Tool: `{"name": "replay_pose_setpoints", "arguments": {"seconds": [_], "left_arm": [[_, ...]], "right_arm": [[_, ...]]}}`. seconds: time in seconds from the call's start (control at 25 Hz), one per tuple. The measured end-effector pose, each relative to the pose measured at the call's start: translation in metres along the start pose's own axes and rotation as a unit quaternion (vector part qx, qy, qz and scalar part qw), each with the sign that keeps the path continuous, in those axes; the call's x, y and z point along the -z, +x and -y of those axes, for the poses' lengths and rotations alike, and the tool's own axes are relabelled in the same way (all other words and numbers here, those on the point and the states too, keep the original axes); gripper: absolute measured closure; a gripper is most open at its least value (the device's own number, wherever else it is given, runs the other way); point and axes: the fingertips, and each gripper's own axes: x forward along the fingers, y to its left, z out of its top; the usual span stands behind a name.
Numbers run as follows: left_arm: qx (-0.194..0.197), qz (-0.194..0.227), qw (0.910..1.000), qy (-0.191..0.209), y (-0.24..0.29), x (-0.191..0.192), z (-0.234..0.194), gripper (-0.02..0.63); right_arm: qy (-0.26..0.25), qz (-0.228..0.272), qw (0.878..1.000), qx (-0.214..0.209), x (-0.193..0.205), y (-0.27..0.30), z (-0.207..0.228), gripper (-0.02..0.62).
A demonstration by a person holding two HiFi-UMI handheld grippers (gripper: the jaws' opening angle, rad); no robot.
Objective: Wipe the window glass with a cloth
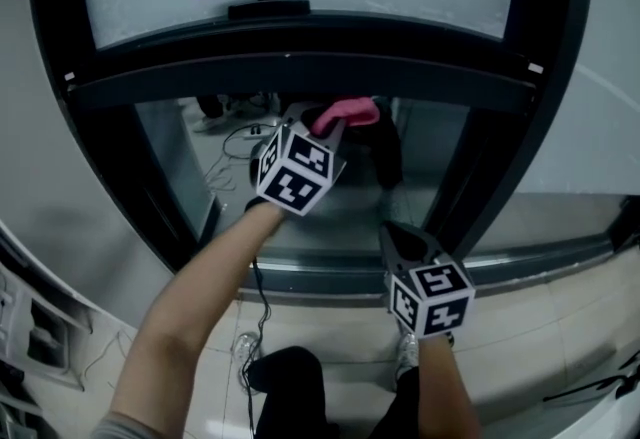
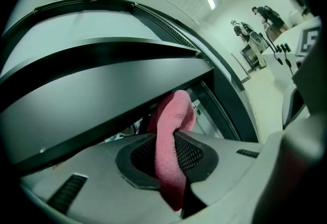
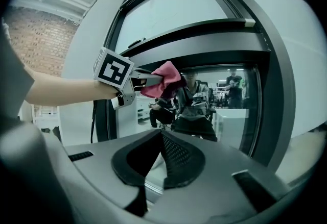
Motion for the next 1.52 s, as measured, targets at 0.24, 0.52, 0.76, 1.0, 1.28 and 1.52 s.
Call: {"name": "replay_pose_setpoints", "arguments": {"seconds": [0.24,0.52,0.76,1.0,1.28,1.52], "left_arm": [[-0.031,0.015,0.9991,-0.024,0.007,-0.003,-0.016,0.548],[-0.035,0.017,0.9989,-0.028,0.016,0.006,-0.020,0.548],[-0.030,0.022,0.9990,-0.025,0.021,0.012,-0.011,0.548],[-0.025,0.019,0.9992,-0.024,0.020,0.028,0.004,0.549],[-0.013,-0.001,0.9994,-0.031,0.020,0.060,0.024,0.548],[0.001,-0.015,0.9990,-0.041,0.021,0.088,0.044,0.549]], "right_arm": [[-0.007,-0.008,1.000,0.002,0.002,0.000,-0.003,0.597],[-0.009,-0.015,1.000,0.003,0.006,0.005,0.003,0.597],[-0.001,-0.023,1.000,0.002,0.022,0.008,0.010,0.597],[0.010,-0.034,0.999,-0.001,0.041,0.010,0.012,0.598],[0.018,-0.042,0.999,-0.005,0.056,0.013,0.014,0.597],[0.021,-0.054,0.998,-0.006,0.072,0.017,0.016,0.597]]}}
